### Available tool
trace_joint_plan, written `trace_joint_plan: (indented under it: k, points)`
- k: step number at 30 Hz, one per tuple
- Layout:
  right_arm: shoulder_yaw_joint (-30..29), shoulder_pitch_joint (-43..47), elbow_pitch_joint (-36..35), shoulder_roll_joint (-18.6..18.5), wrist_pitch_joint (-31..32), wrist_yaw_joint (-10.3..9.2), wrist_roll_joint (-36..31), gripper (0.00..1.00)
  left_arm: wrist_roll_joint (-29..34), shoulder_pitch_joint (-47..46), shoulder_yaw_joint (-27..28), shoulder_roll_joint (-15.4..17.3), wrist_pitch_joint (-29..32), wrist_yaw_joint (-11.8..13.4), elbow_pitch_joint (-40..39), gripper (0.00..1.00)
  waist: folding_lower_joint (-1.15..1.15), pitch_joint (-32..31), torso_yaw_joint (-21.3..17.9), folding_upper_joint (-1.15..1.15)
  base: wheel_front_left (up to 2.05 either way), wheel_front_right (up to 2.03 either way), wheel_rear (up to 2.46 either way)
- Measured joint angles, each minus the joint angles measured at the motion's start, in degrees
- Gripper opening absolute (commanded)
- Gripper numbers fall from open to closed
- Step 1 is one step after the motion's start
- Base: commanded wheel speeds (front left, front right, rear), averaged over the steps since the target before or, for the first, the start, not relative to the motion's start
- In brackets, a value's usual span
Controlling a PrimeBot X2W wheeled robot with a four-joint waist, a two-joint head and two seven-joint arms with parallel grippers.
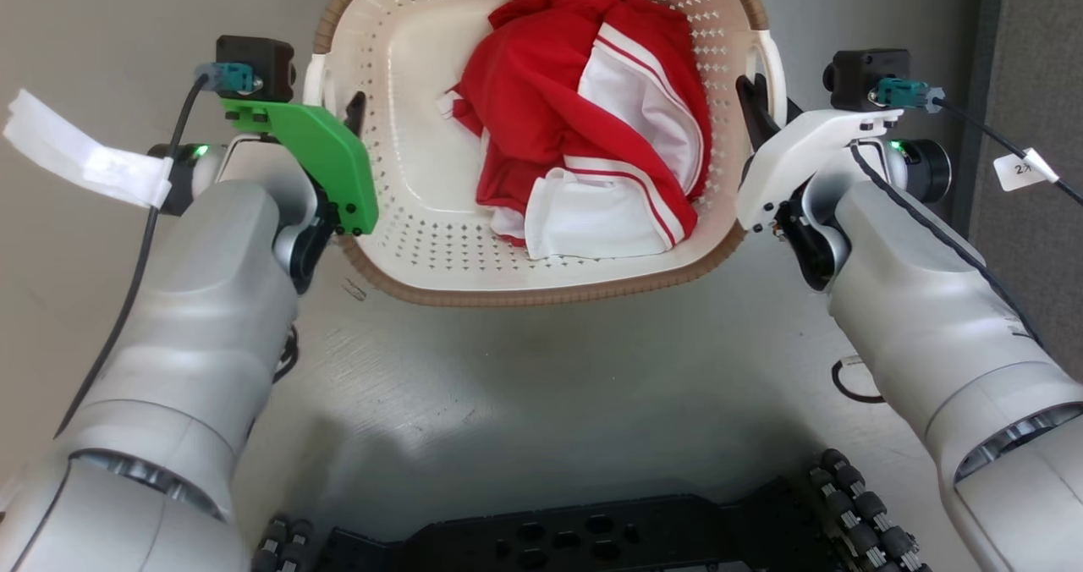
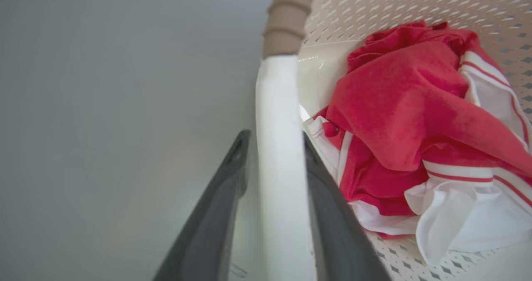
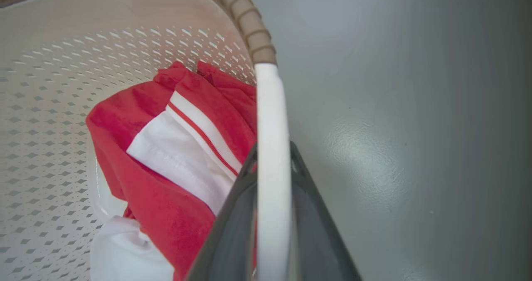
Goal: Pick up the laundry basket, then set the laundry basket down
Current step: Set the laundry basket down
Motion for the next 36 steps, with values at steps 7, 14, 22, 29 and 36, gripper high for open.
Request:
trace_joint_plan:
  k: [7, 14, 22, 29, 36]
  points:
    - [-0.2, -0.4, 0.5, -1.9, 0.0, 0.47, 0.1, 1.00, 0.1, -0.1, -0.4, 1.2, -0.3, -0.3, 0.5, 1.00, 0.00, -0.3, 0.3, 0.00, 0.00, 0.00, 0.00]
    - [-0.9, -0.5, 0.5, -2.0, 0.0, 0.57, 0.7, 1.00, -0.1, -0.2, -0.4, 1.2, -2.2, -0.3, 0.4, 1.00, 0.00, -1.4, 0.6, 0.00, 0.00, 0.00, 0.00]
    - [-1.1, 1.5, 0.3, -2.0, -0.2, 0.94, 0.7, 1.00, -1.9, 2.7, 1.0, 0.9, -5.5, -0.3, 0.4, 1.00, 0.00, -4.6, 0.7, 0.00, 0.00, 0.00, 0.00]
    - [-1.7, 3.4, -2.2, -2.0, -0.3, 1.04, 0.6, 1.00, -0.9, 4.7, 0.0, 1.8, -9.4, -0.3, 0.4, 1.00, 0.00, -8.4, 0.4, 0.00, 0.00, 0.00, 0.00]
    - [-2.3, 7.2, -4.7, -2.3, -0.3, 0.65, 0.0, 1.00, -0.9, 9.1, 0.1, 1.9, -10.9, -0.3, 0.1, 1.00, 0.00, -12.7, 0.2, 0.00, 0.00, 0.00, 0.00]
